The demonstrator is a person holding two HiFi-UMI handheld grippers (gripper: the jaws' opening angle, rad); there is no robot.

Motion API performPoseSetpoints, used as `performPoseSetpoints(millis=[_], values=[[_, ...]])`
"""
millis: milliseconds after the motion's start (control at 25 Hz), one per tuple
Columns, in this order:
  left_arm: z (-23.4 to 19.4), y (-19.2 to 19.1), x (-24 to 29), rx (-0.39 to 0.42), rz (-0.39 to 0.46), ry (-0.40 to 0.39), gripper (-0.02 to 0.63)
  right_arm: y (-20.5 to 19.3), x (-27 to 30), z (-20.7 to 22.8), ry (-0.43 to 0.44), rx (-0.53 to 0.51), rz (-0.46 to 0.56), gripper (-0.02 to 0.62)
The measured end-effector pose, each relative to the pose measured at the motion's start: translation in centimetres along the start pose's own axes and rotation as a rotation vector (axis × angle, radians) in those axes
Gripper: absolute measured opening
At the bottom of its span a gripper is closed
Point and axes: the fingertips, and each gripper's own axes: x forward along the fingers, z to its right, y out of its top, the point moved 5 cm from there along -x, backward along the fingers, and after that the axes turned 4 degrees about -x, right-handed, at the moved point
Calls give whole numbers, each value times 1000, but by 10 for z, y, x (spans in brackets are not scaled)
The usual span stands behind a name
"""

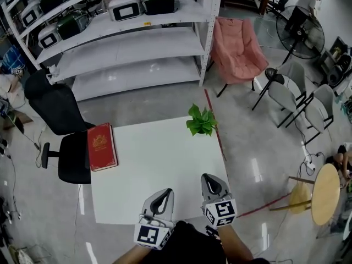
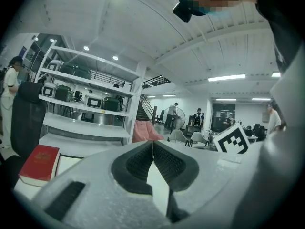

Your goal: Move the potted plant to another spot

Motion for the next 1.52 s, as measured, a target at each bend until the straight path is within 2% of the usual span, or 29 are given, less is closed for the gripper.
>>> performPoseSetpoints(millis=[200, 520, 1080, 1320, 1520], values=[[-7, -4, 20, 12, -51, -34, 17, -8, 33, 21, -7, -37, -59, 12], [-25, -2, 46, 6, -77, -61, 17, -25, 90, 46, -11, -168, -190, 12], [-66, -11, 67, -40, -104, -63, 17, -66, 189, 74, -20, -691, -476, 14], [-77, -11, 70, -40, -104, -61, 17, -84, 220, 87, -16, -853, -571, 17], [-82, -13, 71, -42, -114, -60, 17, -92, 236, 95, -16, -924, -623, 67]])
